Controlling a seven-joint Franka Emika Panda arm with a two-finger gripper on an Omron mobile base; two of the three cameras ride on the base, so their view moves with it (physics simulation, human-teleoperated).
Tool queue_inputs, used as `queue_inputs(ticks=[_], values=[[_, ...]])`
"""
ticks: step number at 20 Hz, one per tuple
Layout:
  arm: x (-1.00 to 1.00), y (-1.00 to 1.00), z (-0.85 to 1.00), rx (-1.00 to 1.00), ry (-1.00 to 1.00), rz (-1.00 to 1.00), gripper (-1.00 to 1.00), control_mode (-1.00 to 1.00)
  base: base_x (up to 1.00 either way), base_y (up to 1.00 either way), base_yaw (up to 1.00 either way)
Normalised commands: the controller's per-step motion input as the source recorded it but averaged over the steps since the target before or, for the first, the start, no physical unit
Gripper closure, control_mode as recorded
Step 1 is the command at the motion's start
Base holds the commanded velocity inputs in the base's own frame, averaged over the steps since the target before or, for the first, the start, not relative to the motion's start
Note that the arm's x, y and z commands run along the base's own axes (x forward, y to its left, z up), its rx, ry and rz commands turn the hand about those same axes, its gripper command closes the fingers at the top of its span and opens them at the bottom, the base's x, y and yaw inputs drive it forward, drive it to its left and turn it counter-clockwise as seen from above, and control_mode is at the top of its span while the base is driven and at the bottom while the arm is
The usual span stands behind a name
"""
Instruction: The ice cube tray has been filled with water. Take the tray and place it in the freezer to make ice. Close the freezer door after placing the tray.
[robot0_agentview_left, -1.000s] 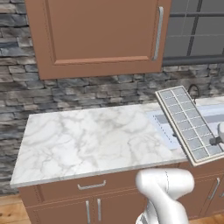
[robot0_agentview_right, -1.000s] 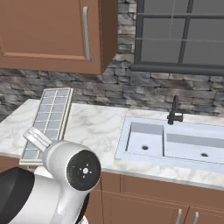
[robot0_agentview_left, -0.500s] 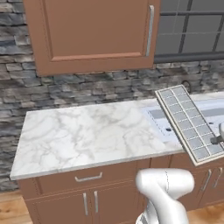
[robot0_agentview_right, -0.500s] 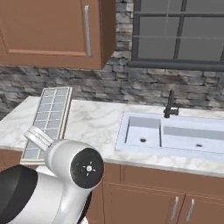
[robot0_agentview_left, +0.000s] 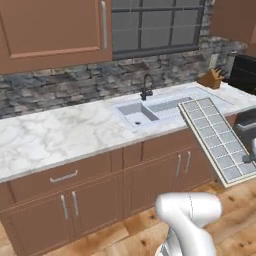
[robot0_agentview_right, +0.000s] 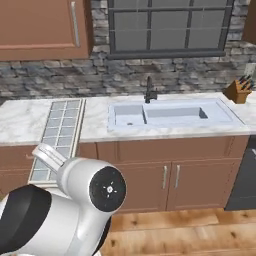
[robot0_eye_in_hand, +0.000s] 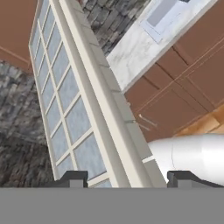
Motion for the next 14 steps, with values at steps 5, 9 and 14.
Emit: queue_inputs(ticks=[5,9,14], values=[[0.00,0.00,0.00,0.00,0.00,0.00,1.00,1.00,-0.63,-0.08,-0.77],[0.00,0.00,0.00,0.00,0.00,0.00,1.00,1.00,-0.43,-0.17,-0.80],[0.00,0.00,0.00,0.00,0.00,0.00,1.00,1.00,-0.31,-0.32,-0.78]])
